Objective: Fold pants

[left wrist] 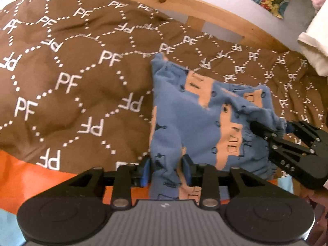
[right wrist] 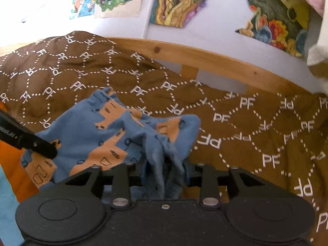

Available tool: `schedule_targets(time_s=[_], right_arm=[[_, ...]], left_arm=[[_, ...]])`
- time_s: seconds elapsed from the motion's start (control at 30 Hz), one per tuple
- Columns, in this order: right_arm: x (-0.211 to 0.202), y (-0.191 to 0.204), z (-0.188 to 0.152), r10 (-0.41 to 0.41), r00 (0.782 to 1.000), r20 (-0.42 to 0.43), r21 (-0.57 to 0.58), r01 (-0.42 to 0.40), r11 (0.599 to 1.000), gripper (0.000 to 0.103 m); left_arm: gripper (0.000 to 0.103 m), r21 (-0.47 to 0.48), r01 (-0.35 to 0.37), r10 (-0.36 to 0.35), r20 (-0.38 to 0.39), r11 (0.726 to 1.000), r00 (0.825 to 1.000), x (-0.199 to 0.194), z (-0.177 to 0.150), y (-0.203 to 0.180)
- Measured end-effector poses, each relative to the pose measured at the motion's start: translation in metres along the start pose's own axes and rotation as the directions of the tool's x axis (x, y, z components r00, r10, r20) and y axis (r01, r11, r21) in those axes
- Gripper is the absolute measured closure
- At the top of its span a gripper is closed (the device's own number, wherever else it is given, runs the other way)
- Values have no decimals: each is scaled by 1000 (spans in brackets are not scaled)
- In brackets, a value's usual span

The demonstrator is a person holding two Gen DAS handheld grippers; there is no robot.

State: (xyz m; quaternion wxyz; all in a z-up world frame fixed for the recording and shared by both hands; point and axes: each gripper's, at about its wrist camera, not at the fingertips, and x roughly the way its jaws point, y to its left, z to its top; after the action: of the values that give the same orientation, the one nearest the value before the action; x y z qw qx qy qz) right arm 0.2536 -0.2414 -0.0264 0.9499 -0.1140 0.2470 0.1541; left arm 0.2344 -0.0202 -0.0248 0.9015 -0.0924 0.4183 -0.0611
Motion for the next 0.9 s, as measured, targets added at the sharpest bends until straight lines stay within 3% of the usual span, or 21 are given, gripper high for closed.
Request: schedule_targets(time_s=[0.1,0.27,0.37,0.53,0.67,0.9], right_arm=[[1,-6,-3,-47,999,-11,24,47,999,29],[0,-10,-7,-96,995,-21,30,96,995,13],[-5,-8,-9,-162,987,-19,22,162,987,1],[-31,-9,-10,-199,980,14,65,197,978,1],[-59,-3,-15,-200,979,35,95,196,976,1],[-102,10,-20,-196,976,93,171,178,969,1]], left_arm=[[40,-10,-43,43,-1,999,999,-1,0,5],[30,-16,-81,81,0,997,997,-3,-1,9],[18,-4,-131,131,14,991,991,-8,-2,6],[7,-7,-162,162,68,987,984,-29,-10,3],[0,-23,-144,146,141,989,979,-47,-21,-3],[0,5,-151,146,229,989,962,-72,-45,-20]])
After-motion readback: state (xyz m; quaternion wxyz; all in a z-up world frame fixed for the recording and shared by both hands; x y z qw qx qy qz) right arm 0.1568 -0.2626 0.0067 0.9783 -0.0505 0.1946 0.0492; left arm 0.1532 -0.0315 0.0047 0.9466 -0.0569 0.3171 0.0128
